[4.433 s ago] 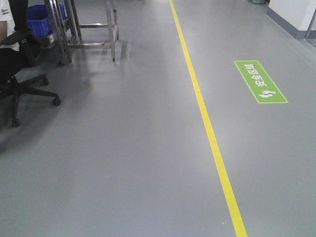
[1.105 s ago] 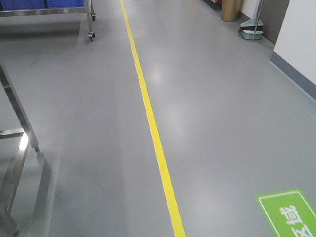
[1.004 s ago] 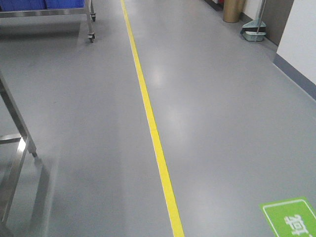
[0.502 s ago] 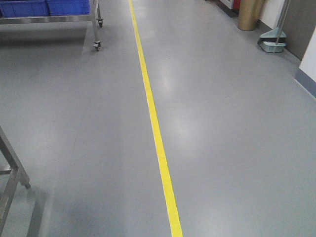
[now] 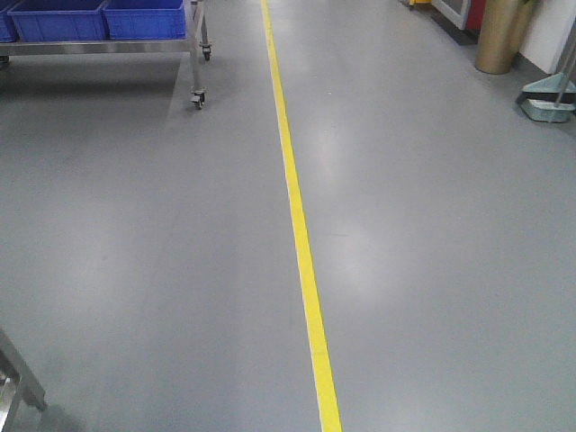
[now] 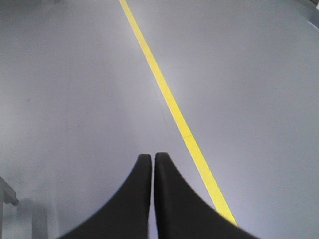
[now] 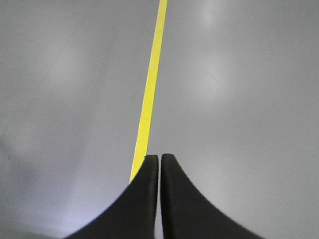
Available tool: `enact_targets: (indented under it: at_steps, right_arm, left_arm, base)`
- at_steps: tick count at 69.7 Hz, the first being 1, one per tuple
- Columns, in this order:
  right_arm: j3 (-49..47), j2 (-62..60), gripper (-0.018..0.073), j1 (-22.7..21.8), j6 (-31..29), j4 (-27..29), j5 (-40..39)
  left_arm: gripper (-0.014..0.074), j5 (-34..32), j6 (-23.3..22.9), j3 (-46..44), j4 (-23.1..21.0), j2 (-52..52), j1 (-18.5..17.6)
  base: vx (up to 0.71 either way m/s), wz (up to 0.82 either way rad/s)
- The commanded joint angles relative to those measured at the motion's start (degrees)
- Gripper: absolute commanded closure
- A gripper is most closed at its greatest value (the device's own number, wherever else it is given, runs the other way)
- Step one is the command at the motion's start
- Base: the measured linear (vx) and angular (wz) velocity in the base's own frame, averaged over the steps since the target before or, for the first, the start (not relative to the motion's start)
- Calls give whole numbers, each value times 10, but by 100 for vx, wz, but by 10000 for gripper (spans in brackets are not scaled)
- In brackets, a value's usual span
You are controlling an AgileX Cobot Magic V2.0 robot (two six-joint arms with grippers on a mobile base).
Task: Move and align brake pads A on conveyor
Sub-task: 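Drive along the yellow floor line toward the steel table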
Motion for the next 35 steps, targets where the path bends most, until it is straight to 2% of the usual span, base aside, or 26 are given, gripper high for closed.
enact_targets:
  at_steps: [1,35]
  right_arm:
    - [-15,4,563,-1,-3,-2,-36]
    - [-15,4,563,-1,-3,-2,-36]
  left_arm:
    - [603,-36,-2,-16,1,4,-4]
    - [603,-36,-2,-16,1,4,-4]
  base:
    - [51,10]
    - [52,10]
